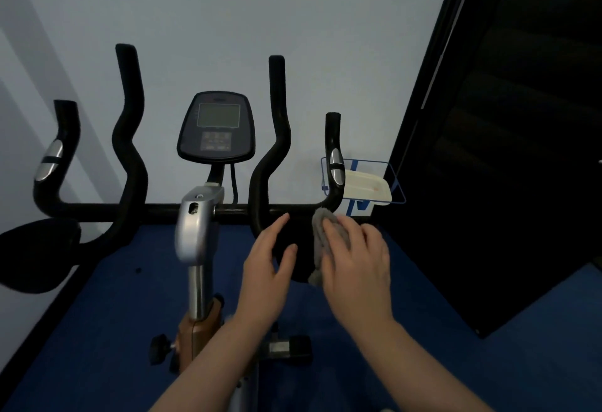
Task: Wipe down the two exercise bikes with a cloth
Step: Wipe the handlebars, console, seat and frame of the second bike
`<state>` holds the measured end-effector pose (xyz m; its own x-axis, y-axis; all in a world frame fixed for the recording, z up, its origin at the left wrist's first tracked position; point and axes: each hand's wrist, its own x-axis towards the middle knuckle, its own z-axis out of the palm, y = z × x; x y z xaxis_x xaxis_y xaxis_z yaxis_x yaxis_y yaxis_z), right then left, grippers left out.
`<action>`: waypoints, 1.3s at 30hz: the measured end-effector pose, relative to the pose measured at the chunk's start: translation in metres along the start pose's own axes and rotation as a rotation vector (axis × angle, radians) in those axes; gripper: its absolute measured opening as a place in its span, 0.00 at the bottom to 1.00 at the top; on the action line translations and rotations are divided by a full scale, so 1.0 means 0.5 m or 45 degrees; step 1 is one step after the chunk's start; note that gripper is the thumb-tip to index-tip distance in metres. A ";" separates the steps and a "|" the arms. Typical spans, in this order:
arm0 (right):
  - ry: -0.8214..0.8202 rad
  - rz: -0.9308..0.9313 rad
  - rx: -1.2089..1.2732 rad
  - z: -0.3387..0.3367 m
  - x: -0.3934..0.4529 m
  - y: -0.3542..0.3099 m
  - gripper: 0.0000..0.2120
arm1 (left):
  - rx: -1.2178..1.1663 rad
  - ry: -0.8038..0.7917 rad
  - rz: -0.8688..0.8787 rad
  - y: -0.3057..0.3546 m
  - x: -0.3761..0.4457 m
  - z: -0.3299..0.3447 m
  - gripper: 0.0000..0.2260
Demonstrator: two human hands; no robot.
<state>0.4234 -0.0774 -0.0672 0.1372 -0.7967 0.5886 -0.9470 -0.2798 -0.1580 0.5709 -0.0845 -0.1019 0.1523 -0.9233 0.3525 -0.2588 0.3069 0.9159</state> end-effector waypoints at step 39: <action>-0.422 -0.284 0.634 0.033 0.136 0.106 0.23 | 0.115 0.359 -0.149 0.054 -0.019 0.060 0.17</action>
<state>0.3872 -0.1552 -0.0489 0.4737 -0.7917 0.3858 -0.6478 -0.6100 -0.4564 0.5338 -0.0743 -0.0861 0.4412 -0.8469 0.2967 -0.3055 0.1692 0.9371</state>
